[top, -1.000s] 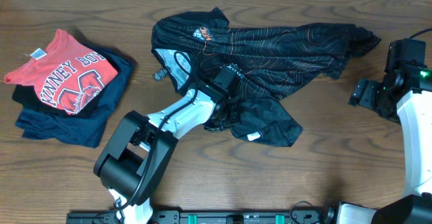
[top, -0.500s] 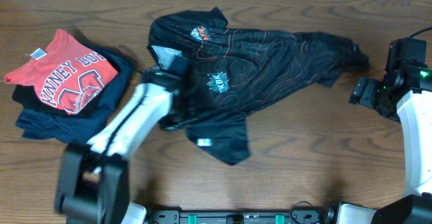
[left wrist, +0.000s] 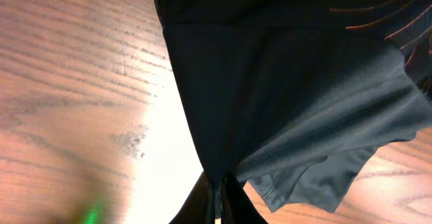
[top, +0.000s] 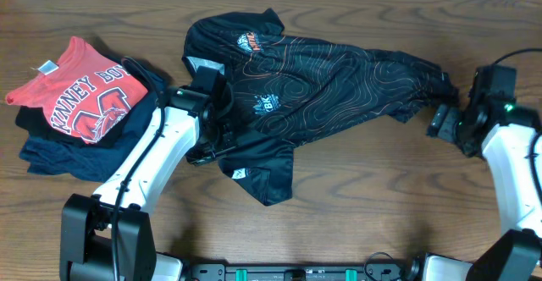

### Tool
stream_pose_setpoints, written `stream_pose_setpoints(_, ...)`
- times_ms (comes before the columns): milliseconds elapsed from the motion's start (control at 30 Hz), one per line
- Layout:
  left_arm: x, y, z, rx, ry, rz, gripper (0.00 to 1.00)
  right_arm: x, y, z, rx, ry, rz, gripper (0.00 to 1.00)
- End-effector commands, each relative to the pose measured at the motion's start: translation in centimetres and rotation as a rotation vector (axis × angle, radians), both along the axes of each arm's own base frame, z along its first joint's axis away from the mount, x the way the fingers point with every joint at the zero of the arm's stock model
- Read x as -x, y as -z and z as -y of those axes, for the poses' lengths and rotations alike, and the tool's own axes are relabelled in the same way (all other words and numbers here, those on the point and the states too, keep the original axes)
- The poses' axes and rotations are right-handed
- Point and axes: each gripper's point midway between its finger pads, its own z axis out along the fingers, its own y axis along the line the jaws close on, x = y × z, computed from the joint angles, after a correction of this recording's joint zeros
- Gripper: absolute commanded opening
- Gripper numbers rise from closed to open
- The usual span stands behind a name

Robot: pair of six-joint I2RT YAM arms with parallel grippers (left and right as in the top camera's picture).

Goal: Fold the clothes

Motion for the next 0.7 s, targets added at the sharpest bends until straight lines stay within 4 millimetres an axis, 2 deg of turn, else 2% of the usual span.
stream_pose_setpoints(0,0.3,0.1,-0.6,-0.028,0.012,-0.012,0.06,-0.9,1.5,0.2,-0.010,0.005,0.069,0.89)
stream_pose_setpoints(67,0.5,0.1,-0.7,-0.029,0.012,-0.017,0.06,-3.1,1.5,0.8,0.020,0.003,0.188,0.83)
stream_pose_setpoints(133,0.6,0.1,-0.7,-0.030,0.012,-0.022,0.06,-5.4,0.7,1.3,0.051,0.001,0.316,0.74)
stream_pose_setpoints(267,1.1,-0.2,-0.9,-0.034,0.035,-0.031,0.06,-8.5,-1.0,2.0,0.091,-0.003,0.483,0.72)
stream_pose_setpoints(333,1.4,-0.8,-1.3,-0.050,0.035,-0.021,0.06,-9.4,-0.8,1.9,0.081,-0.014,0.507,0.74)
stream_pose_setpoints(467,1.6,-2.8,-3.0,-0.107,0.020,0.046,0.06,-9.9,2.4,1.2,0.039,-0.068,0.442,0.76)
stream_pose_setpoints(567,1.7,-4.6,-4.0,-0.103,-0.015,0.108,0.06,-9.8,5.3,0.4,-0.002,-0.114,0.368,0.79)
stream_pose_setpoints(667,1.6,-6.3,-4.8,-0.088,-0.055,0.181,0.06,-10.0,7.4,0.1,-0.024,-0.143,0.323,0.82)
